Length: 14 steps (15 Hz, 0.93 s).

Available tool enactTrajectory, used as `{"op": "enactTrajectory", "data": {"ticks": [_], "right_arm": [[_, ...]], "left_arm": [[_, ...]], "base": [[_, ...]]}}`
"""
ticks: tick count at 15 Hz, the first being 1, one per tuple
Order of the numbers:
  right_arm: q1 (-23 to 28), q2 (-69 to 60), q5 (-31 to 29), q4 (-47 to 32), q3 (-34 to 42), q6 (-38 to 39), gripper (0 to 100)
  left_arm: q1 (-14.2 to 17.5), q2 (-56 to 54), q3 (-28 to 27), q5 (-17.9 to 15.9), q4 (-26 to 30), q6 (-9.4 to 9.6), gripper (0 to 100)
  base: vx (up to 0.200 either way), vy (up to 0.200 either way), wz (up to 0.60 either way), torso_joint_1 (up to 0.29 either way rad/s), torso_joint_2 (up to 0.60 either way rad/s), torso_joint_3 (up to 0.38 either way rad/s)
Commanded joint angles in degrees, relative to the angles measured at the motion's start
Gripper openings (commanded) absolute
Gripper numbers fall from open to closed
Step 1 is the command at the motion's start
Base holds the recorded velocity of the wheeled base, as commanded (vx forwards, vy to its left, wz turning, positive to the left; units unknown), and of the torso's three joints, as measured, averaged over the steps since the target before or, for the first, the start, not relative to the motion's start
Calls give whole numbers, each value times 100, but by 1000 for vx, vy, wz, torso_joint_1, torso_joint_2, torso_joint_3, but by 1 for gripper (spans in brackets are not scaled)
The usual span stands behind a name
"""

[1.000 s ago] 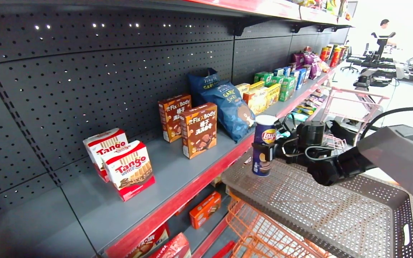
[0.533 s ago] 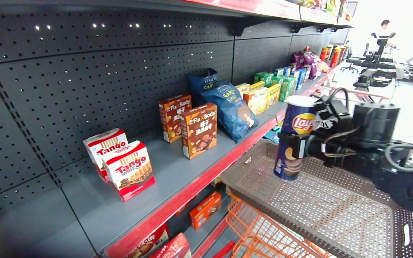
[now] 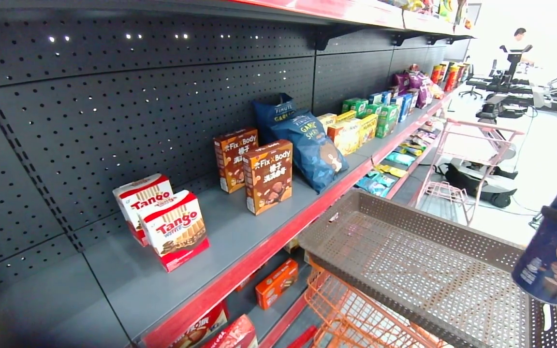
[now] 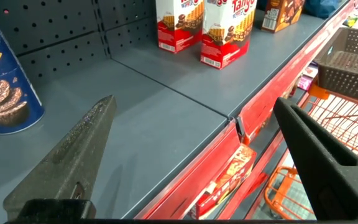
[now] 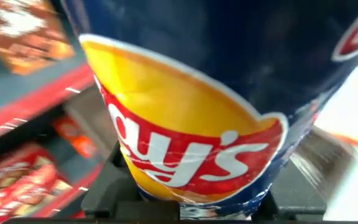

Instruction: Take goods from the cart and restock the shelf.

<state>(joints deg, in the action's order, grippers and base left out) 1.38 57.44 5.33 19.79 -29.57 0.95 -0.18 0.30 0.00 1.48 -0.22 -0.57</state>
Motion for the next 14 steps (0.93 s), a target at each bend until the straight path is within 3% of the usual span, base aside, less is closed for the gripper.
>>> {"op": "enactTrajectory", "data": {"ticks": [1, 2, 14], "right_arm": [[152, -866, -524, -440, 171, -148, 0], [82, -998, -682, -704, 171, -420, 0], [20, -1789, -524, -792, 453, -473, 0]], "left_arm": [[1, 5, 0, 2, -4, -4, 100], [1, 5, 0, 2, -4, -4, 100], [1, 5, 0, 2, -4, -4, 100]], "base": [[0, 0, 0, 0, 0, 0], [0, 0, 0, 0, 0, 0], [0, 0, 600, 3, 3, 2]]}}
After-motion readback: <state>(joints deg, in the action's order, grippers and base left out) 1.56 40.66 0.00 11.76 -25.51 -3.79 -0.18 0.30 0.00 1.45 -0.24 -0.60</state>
